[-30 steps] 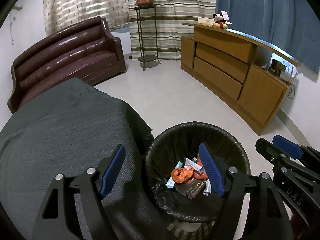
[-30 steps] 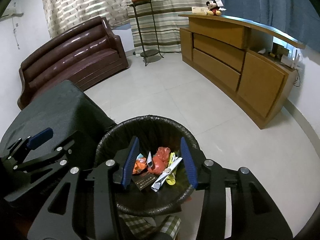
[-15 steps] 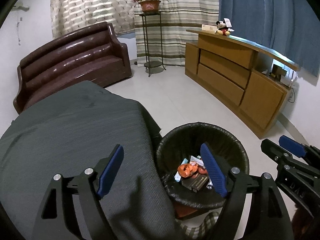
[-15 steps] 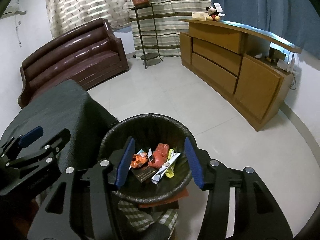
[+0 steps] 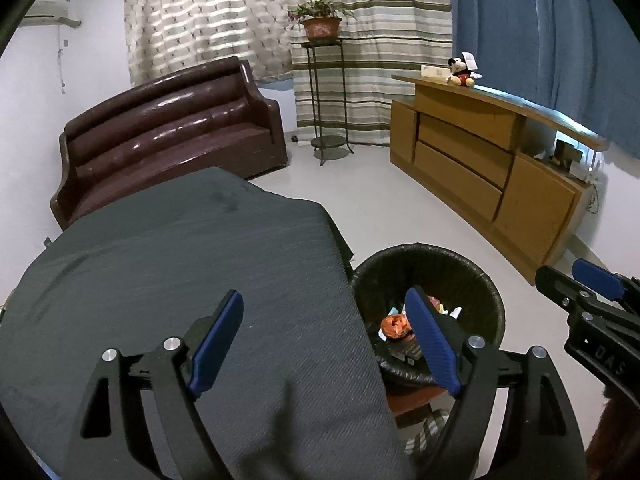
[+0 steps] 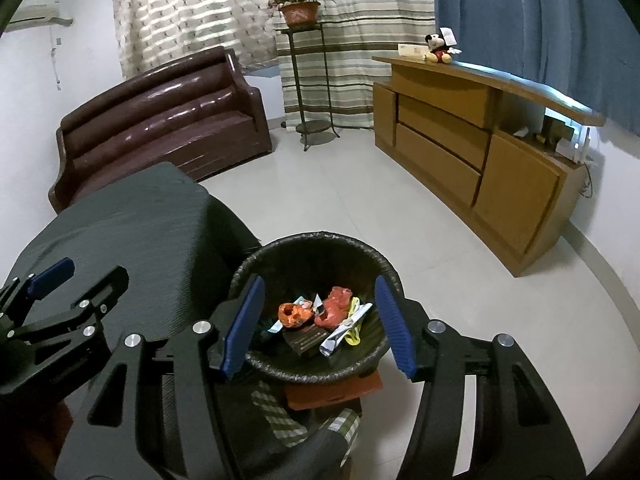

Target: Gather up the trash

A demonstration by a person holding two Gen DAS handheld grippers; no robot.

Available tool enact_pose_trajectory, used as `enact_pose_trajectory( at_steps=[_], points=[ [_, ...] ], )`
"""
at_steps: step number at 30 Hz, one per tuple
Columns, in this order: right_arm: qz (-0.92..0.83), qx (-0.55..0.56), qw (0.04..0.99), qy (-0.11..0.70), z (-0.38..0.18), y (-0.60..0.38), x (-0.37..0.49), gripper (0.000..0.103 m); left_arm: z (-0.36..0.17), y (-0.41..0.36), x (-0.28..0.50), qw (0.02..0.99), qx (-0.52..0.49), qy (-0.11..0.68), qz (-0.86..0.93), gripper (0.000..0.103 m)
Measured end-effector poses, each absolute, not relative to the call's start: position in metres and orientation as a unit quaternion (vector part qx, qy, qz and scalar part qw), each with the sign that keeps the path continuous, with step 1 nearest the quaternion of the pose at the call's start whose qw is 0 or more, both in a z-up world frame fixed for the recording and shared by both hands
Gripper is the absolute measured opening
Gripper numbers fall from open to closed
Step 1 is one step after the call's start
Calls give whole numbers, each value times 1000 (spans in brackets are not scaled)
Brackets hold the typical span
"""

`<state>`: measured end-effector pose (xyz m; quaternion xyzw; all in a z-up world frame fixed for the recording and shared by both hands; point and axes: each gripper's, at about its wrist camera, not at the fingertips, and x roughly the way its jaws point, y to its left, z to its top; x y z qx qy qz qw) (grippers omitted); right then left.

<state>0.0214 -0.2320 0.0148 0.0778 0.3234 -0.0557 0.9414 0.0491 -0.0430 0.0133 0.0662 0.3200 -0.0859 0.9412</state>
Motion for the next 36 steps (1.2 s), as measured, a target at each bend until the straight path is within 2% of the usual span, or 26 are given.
enact_pose_trajectory(
  at_steps=[36],
  points=[
    [-48,71,947,310,23,-224,10,56,16,-32,39,943,46,319,-88,81]
  ],
)
